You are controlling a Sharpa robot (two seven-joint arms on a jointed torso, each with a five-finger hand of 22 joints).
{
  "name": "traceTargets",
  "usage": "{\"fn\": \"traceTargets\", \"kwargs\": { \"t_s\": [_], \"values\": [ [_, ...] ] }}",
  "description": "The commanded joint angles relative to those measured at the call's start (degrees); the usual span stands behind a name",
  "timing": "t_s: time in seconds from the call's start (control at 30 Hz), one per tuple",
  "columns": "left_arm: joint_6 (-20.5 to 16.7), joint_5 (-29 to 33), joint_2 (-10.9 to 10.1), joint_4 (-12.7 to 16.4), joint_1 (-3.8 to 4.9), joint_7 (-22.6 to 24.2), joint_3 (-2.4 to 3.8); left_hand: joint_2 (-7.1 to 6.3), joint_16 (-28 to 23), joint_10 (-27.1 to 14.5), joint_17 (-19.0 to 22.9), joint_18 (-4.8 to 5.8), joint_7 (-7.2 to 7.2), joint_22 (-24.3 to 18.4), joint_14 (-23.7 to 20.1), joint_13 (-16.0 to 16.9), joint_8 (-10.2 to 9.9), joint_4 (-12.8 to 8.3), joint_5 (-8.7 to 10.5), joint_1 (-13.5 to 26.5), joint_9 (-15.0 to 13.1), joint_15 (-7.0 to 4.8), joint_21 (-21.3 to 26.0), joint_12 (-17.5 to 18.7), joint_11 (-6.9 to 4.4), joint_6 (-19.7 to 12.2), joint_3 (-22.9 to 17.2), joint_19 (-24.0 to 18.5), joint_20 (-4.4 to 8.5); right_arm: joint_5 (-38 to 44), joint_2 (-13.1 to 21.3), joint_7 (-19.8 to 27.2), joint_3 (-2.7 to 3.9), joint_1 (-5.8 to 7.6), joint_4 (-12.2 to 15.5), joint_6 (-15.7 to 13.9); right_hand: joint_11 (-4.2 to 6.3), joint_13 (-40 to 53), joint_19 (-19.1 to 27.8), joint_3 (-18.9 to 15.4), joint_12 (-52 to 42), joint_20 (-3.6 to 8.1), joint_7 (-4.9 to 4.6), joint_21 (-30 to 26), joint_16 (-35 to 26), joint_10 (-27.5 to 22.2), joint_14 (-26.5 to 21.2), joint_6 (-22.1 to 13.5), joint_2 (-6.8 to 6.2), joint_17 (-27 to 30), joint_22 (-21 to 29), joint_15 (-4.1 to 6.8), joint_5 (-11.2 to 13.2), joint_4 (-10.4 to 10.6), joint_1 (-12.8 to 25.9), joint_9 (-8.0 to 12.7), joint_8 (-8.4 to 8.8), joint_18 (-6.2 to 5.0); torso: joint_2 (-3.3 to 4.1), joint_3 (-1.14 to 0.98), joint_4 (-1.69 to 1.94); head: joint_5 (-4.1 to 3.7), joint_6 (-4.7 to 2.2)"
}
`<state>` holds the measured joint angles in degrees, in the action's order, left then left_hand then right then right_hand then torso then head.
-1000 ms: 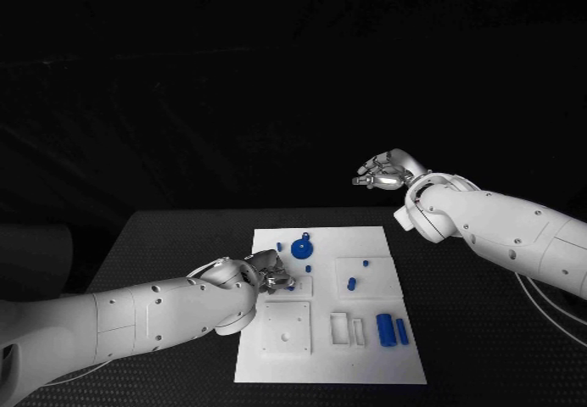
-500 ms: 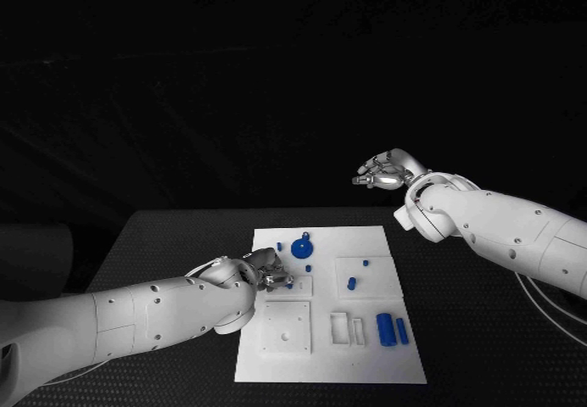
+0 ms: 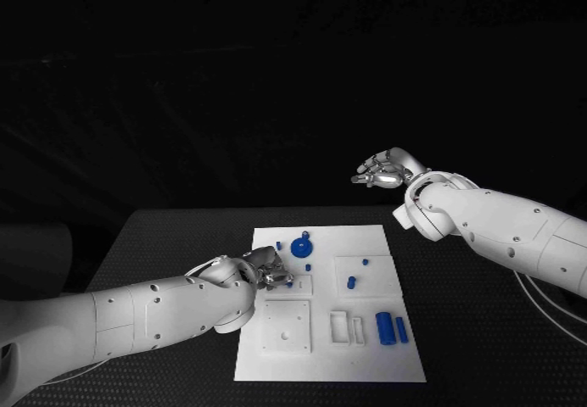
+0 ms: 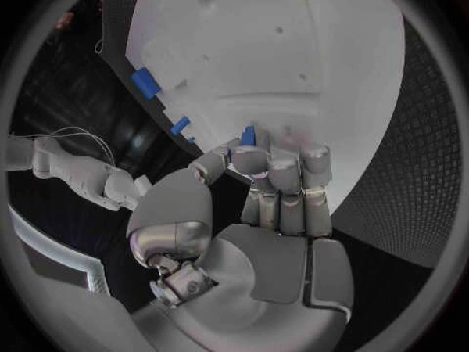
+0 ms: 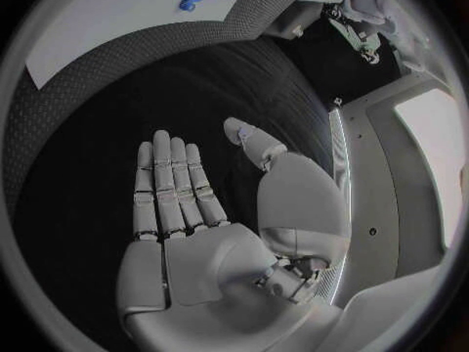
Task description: Assemble the parts on the task board
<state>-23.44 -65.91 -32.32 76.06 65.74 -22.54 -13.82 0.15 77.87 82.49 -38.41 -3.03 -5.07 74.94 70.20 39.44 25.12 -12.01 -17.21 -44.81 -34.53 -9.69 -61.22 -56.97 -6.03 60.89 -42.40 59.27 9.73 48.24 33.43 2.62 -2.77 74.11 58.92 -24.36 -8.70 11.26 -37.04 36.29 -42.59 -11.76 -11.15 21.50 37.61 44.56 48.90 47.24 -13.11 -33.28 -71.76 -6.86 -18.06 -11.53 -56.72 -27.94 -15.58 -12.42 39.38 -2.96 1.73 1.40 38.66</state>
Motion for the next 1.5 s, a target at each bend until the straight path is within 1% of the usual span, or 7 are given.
{"fn": "traceTargets", "kwargs": {
  "t_s": [0.03,0.3,0.5,0.83,0.97,1.23,1.5],
  "values": [
    [0.14,-0.29,0.31,-0.27,0.00,0.58,0.03,0.65,0.22,-2.17,0.10,-1.13,6.70,1.06,1.42,-0.08,0.13,0.10,-0.04,-0.60,-9.13,-2.74,-0.24,-0.31,-1.85,10.22,-0.36,-0.25,5.91,-0.24,-0.15,0.61,0.03,0.01,-0.01,0.84,-0.35,-0.12,0.49,-0.18,-0.10,0.06,-0.23,-0.32,-0.30,-0.04,-0.32,-0.26,0.41,0.06,-0.11,0.10,-0.36,0.14,0.20,0.05,-0.28,0.23,0.02,-0.04,0.02,0.05,0.03],
    [0.13,-0.22,0.61,-0.90,-0.49,0.61,0.03,0.00,0.22,-2.15,0.26,-1.17,6.67,1.03,1.35,-0.20,0.11,0.10,0.04,-0.91,-9.17,-2.79,-0.26,-0.34,-1.81,10.20,-0.44,-0.26,5.92,-0.29,-0.12,0.58,0.03,0.01,0.13,1.06,-0.36,-0.29,0.51,-0.23,-0.15,0.03,-0.23,-0.44,-0.27,-0.06,-0.39,-0.25,0.43,0.07,-0.16,0.08,-0.55,0.27,0.32,0.09,-0.28,0.22,0.05,-0.01,-0.07,0.13,0.14],
    [0.37,-0.22,0.89,-1.34,-0.77,0.62,0.03,-0.91,0.25,-2.12,0.46,-1.23,6.63,1.00,1.30,-0.35,0.09,0.31,0.24,-1.44,-9.23,-2.86,-0.29,-0.38,-1.77,10.20,-0.46,-0.22,5.94,-0.36,-0.10,0.59,0.03,0.01,0.19,1.13,-0.37,-0.43,0.52,-0.27,-0.20,0.02,-0.23,-0.52,-0.24,-0.08,-0.43,-0.25,0.46,0.06,-0.21,0.06,-0.73,0.37,0.40,0.12,-0.29,0.21,0.11,-0.02,-0.07,-0.01,0.29],
    [1.85,-0.22,0.93,-1.19,-0.83,0.63,0.03,-2.16,0.38,-2.06,0.71,-1.27,6.57,0.96,1.23,-0.54,0.07,0.57,0.49,-2.46,-9.29,-2.90,-0.31,-0.48,-1.69,10.24,-0.28,-0.22,5.92,-0.42,-0.17,0.59,0.02,0.01,0.21,1.27,-0.38,-0.71,0.52,-0.35,-0.30,-0.02,-0.23,-0.68,-0.19,-0.12,-0.51,-0.26,0.54,0.07,-0.32,0.04,-1.15,0.54,0.53,0.18,-0.29,0.18,0.02,-0.03,0.03,-0.09,0.60],
    [3.08,-0.22,1.02,-0.97,-0.83,0.57,0.03,-2.50,0.46,-2.03,0.77,-1.27,6.57,0.97,1.21,-0.57,0.08,0.55,0.56,-2.82,-9.31,-2.89,-0.33,-0.56,-1.67,10.30,-0.17,-0.23,5.91,-0.48,-0.19,0.60,0.02,0.00,0.24,1.33,-0.38,-0.79,0.52,-0.36,-0.33,-0.02,-0.23,-0.72,-0.17,-0.13,-0.53,-0.26,0.57,0.06,-0.35,0.04,-1.28,0.58,0.56,0.19,-0.29,0.16,0.01,0.00,-0.02,-0.04,0.69],
    [4.49,-0.40,0.85,-0.60,-0.83,0.41,0.03,-2.60,0.60,-1.99,0.79,-1.26,6.58,0.98,1.23,-0.58,0.12,0.49,0.41,-3.22,-9.33,-2.84,-0.35,-0.66,-1.68,10.41,-0.10,-0.27,5.88,-0.56,-0.06,0.59,0.01,-0.01,0.34,1.34,-0.39,-0.91,0.51,-0.41,-0.39,-0.04,-0.23,-0.79,-0.14,-0.14,-0.56,-0.24,0.60,0.07,-0.40,0.03,-1.52,0.66,0.63,0.22,-0.31,0.15,-0.01,-0.02,0.02,0.01,0.91],
    [4.46,-0.77,0.68,-0.77,-0.87,0.33,0.03,-2.71,0.81,-1.99,0.85,-1.22,6.59,1.00,1.20,-0.59,0.13,0.52,-0.27,-3.57,-9.34,-2.76,-0.40,-0.83,-1.68,10.52,0.11,-0.33,5.82,-0.72,-0.08,0.64,0.01,-0.01,0.27,1.37,-0.39,-1.12,0.51,-0.48,-0.48,-0.07,-0.23,-0.90,-0.10,-0.16,-0.62,-0.24,0.66,0.07,-0.49,0.02,-1.87,0.78,0.74,0.26,-0.32,0.13,0.01,0.00,0.03,-0.02,0.87]
  ]
}}
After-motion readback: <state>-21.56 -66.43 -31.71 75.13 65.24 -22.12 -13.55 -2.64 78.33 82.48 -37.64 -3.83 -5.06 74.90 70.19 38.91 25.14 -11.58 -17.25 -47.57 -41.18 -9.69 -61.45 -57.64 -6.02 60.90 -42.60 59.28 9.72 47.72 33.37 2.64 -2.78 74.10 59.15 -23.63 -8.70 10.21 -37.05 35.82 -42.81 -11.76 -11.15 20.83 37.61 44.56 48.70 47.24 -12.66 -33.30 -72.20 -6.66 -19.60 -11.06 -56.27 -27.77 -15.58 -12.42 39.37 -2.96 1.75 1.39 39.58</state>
